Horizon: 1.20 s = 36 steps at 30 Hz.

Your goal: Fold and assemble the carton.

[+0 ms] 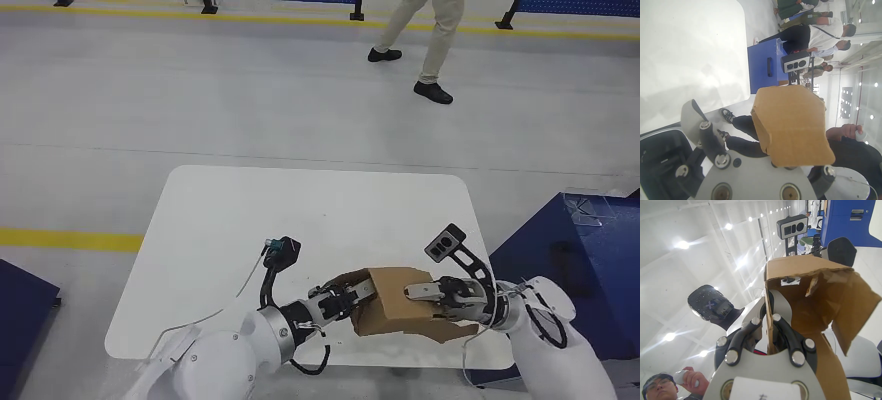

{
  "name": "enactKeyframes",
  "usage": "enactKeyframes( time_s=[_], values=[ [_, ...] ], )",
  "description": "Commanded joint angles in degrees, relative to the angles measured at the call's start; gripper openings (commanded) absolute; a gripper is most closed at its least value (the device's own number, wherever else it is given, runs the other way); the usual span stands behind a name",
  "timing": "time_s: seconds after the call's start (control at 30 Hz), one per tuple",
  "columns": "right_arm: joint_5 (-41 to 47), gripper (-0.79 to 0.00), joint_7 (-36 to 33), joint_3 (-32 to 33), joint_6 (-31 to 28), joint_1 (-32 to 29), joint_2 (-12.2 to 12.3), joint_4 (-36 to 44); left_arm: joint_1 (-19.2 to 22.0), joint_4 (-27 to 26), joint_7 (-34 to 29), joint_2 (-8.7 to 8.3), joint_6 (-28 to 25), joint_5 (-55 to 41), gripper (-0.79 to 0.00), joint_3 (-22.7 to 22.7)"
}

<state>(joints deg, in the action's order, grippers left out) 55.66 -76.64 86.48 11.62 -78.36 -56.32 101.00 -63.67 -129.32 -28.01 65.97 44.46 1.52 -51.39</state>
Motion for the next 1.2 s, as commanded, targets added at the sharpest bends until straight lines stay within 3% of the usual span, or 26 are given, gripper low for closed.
enactKeyframes(
  time_s=[0.0, 0.33, 0.53, 0.83, 1.0, 1.17],
  values=[
    [3.45, -0.785, 0.88, 0.02, 1.84, 0.32, -0.12, -1.47, -0.35, -0.67, 0.45, 0.02, -0.18, -0.23, 0.000, -0.59],
    [17.28, -0.785, 1.88, -2.21, 14.58, 2.84, -0.71, -8.38, -7.70, -5.32, -0.14, -1.16, -4.82, -2.35, 0.000, -8.89],
    [15.93, -0.785, 1.06, -2.94, 15.47, 2.75, -0.65, -7.42, -7.57, -4.29, -3.64, -1.52, -5.07, 0.47, 0.000, -7.38],
    [15.66, -0.785, 0.21, -3.09, 16.23, 1.59, -0.50, -5.91, -4.73, -2.65, -3.14, -0.77, -3.72, 1.26, 0.000, -3.56],
    [16.82, -0.785, 1.48, -2.78, 17.42, 1.46, -0.46, -6.73, -6.41, -4.99, -1.50, -0.82, -4.51, 0.59, 0.000, -5.23],
    [16.82, -0.785, 1.48, -2.78, 17.42, 1.46, -0.46, -6.73, -9.59, -5.32, -2.38, -1.25, -12.07, -2.97, 0.000, -9.68]
  ],
)
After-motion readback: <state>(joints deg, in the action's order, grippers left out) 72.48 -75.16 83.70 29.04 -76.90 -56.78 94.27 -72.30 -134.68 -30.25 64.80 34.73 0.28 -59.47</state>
